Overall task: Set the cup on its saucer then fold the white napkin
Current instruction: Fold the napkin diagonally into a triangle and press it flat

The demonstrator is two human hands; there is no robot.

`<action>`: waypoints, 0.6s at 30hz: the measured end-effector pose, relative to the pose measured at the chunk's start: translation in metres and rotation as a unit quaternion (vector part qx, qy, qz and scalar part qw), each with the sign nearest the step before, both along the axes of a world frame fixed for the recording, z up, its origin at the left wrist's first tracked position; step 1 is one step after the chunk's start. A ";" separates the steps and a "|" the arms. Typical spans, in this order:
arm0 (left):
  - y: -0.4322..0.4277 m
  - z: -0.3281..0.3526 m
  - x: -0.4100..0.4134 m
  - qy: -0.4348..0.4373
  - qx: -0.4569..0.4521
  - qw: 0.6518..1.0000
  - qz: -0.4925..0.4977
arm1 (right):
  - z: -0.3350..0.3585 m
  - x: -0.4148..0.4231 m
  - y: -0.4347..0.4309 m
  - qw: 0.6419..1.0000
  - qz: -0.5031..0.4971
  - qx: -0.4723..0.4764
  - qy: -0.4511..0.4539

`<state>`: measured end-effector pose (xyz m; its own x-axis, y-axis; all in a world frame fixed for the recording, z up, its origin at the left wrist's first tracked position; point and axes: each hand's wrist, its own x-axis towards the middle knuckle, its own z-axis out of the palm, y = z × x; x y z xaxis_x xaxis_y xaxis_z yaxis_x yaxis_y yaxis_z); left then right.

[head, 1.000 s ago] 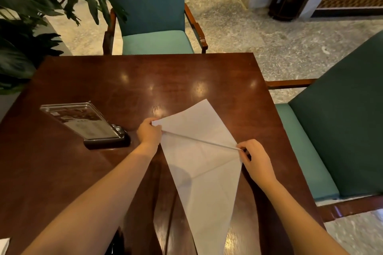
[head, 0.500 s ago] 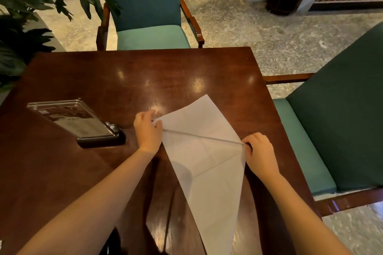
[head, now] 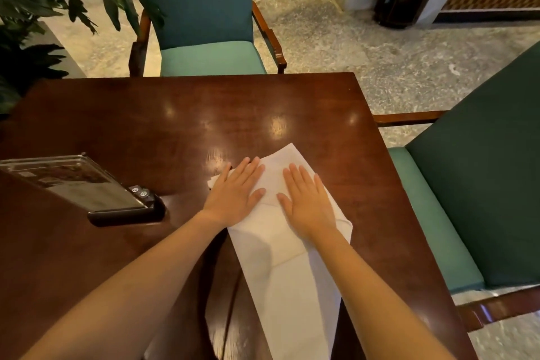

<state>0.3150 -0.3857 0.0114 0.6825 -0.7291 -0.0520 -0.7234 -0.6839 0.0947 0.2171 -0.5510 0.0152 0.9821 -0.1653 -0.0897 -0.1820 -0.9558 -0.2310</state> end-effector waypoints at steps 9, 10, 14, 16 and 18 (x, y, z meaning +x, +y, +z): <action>0.003 -0.001 0.001 0.027 0.006 0.999 0.035 | 0.008 -0.048 -0.056 0.989 -0.116 -0.087 0.033; 0.004 -0.001 -0.002 0.024 0.011 0.999 0.039 | 0.010 -0.045 -0.055 0.986 -0.138 -0.090 0.023; 0.001 0.003 -0.007 -0.034 -0.016 0.999 0.019 | 0.016 0.002 -0.025 0.998 -0.047 -0.036 -0.036; 0.000 0.006 -0.010 -0.056 -0.032 0.998 -0.014 | 0.014 0.033 -0.004 0.999 0.048 -0.004 -0.006; 0.004 0.005 -0.013 -0.034 -0.045 0.998 -0.022 | 0.009 0.054 0.004 0.998 0.061 -0.014 0.028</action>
<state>0.3024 -0.3820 0.0161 0.6491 -0.7582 0.0612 -0.7597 -0.6420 0.1036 0.2715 -0.5471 0.0237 0.9888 -0.0479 -0.1416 -0.0756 -0.9774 -0.1976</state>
